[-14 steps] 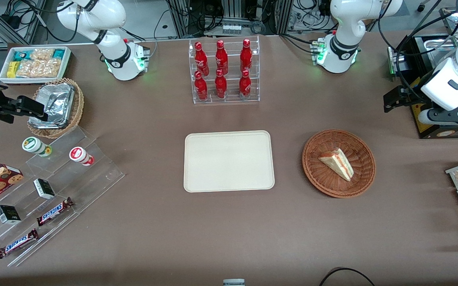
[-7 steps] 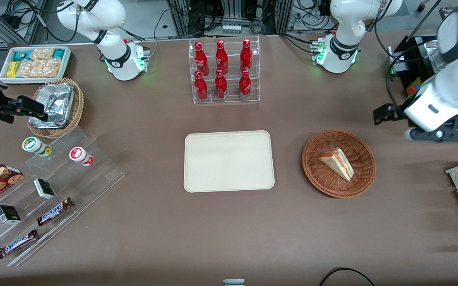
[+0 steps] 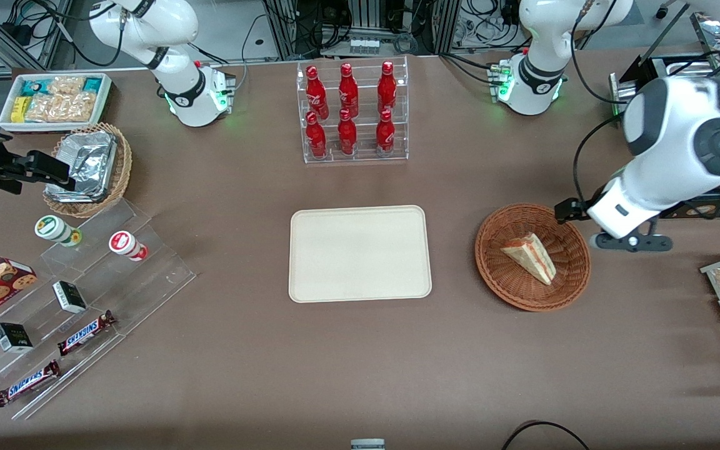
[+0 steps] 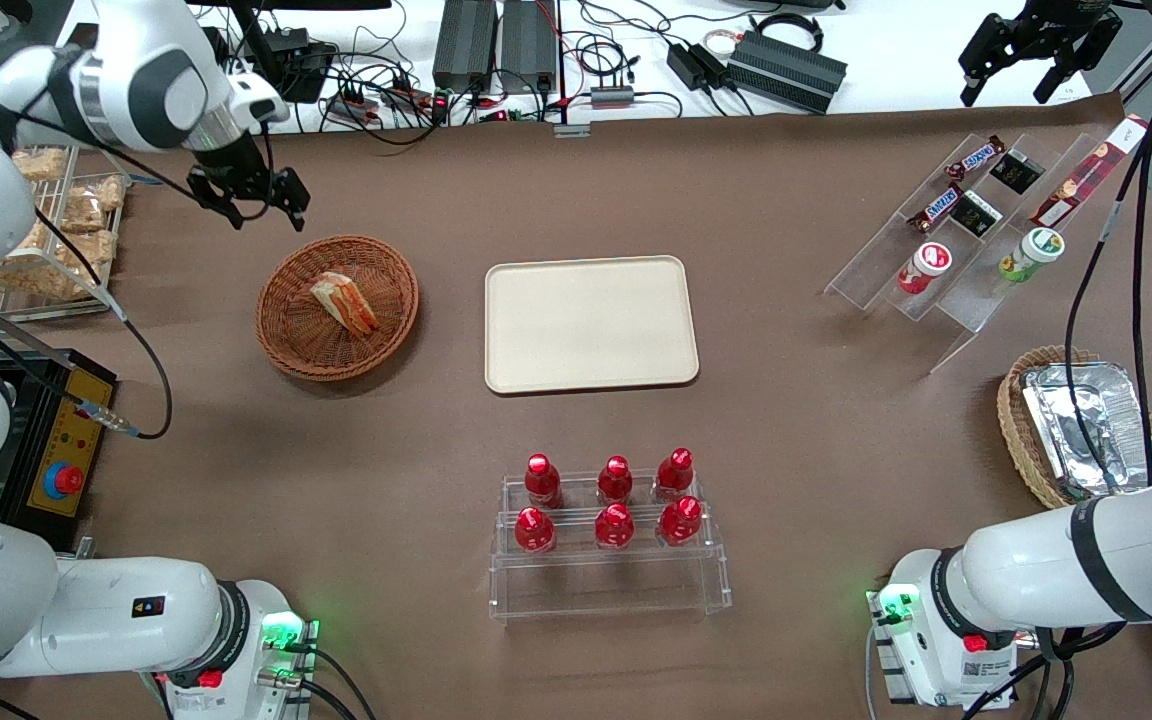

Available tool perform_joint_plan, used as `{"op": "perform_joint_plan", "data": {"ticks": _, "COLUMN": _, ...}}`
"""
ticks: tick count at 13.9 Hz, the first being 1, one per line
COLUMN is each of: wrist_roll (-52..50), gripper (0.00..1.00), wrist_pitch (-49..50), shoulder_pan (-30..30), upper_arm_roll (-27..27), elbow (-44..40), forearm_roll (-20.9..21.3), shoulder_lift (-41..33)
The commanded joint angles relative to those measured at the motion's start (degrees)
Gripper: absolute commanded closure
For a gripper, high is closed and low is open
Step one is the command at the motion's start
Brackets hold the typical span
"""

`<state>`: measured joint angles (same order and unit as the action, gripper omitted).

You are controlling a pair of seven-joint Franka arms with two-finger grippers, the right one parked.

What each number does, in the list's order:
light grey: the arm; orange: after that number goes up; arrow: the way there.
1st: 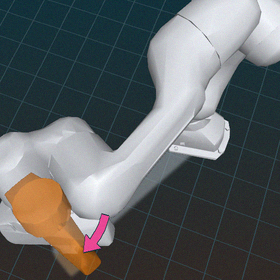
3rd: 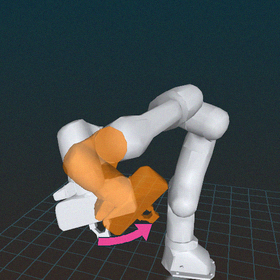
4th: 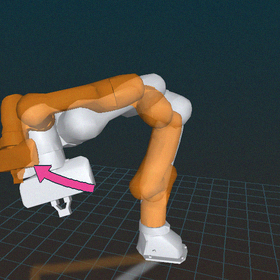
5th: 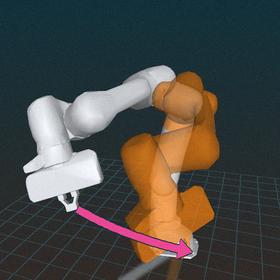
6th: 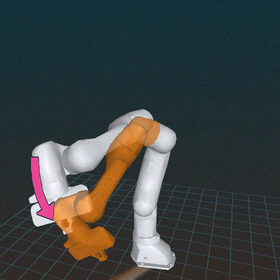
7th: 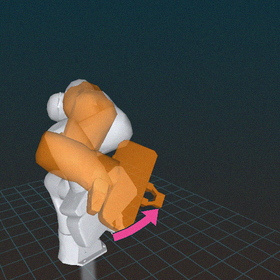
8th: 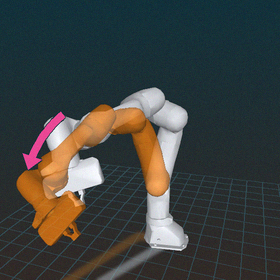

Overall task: Place sandwich from basket to tray
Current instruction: 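Move the left gripper over the wicker basket above the sandwich, then lower the left gripper and grasp the wrapped sandwich in the basket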

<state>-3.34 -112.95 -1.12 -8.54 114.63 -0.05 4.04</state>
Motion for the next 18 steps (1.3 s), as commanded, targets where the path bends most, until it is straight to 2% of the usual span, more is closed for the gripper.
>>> {"op": "perform_joint_plan", "data": {"ticks": 1, "wrist_roll": -0.26, "gripper": 0.00, "wrist_pitch": -8.13, "shoulder_pan": -0.20, "upper_arm_roll": -0.25, "elbow": 8.74, "forearm_roll": -0.30, "shoulder_lift": -3.07}}
{"op": "perform_joint_plan", "data": {"ticks": 3, "wrist_roll": -2.70, "gripper": 0.00, "wrist_pitch": -14.02, "shoulder_pan": -0.11, "upper_arm_roll": -0.34, "elbow": 12.79, "forearm_roll": -0.30, "shoulder_lift": -3.43}}
{"op": "perform_joint_plan", "data": {"ticks": 5, "wrist_roll": -10.07, "gripper": 0.00, "wrist_pitch": -15.19, "shoulder_pan": 0.15, "upper_arm_roll": -0.51, "elbow": 12.90, "forearm_roll": -0.30, "shoulder_lift": -2.38}}
{"op": "perform_joint_plan", "data": {"ticks": 8, "wrist_roll": -27.54, "gripper": 0.00, "wrist_pitch": -19.22, "shoulder_pan": 2.52, "upper_arm_roll": -0.60, "elbow": 12.81, "forearm_roll": -0.30, "shoulder_lift": -0.88}}
{"op": "perform_joint_plan", "data": {"ticks": 12, "wrist_roll": -45.31, "gripper": 0.00, "wrist_pitch": -24.93, "shoulder_pan": 5.86, "upper_arm_roll": -0.52, "elbow": 12.72, "forearm_roll": -0.21, "shoulder_lift": 3.24}}
{"op": "perform_joint_plan", "data": {"ticks": 18, "wrist_roll": -62.12, "gripper": 0.00, "wrist_pitch": -25.91, "shoulder_pan": 5.87, "upper_arm_roll": -0.34, "elbow": 12.63, "forearm_roll": -0.21, "shoulder_lift": 5.09}}
